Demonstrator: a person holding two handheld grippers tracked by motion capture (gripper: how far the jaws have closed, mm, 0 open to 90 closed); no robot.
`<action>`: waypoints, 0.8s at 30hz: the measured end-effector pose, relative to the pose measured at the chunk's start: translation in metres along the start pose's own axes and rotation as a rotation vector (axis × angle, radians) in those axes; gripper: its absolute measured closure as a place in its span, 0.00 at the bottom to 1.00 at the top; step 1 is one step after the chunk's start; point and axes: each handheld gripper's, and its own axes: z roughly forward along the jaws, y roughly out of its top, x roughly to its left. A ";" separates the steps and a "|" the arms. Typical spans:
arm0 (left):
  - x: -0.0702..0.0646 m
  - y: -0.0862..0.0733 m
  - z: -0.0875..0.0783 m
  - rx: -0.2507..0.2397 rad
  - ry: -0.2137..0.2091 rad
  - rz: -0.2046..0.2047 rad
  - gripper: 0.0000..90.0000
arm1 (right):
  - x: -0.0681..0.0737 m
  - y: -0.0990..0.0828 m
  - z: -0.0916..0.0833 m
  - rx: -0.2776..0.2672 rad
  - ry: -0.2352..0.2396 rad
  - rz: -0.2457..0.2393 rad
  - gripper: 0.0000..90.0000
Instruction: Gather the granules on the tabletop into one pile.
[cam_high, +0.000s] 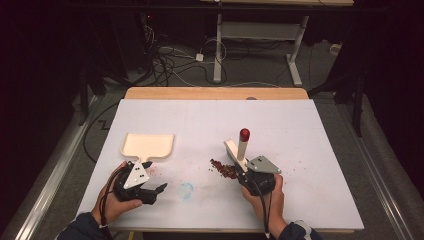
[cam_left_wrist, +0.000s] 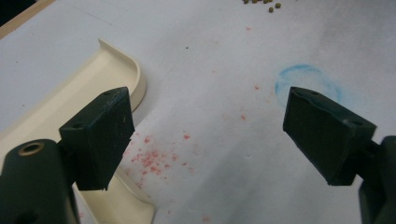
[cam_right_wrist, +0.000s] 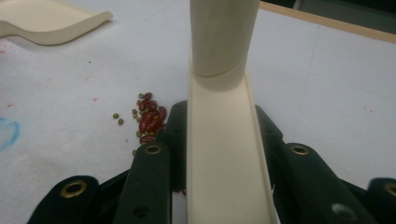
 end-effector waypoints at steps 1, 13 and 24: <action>0.000 0.000 0.000 0.000 0.000 0.000 0.17 | 0.002 0.000 0.000 -0.004 -0.001 0.003 0.75; 0.000 0.000 0.001 0.003 0.002 0.000 0.17 | 0.004 0.006 0.005 -0.025 -0.017 0.004 0.75; 0.000 0.000 -0.001 0.002 0.004 0.000 0.17 | -0.015 0.013 -0.007 -0.048 -0.019 0.004 0.75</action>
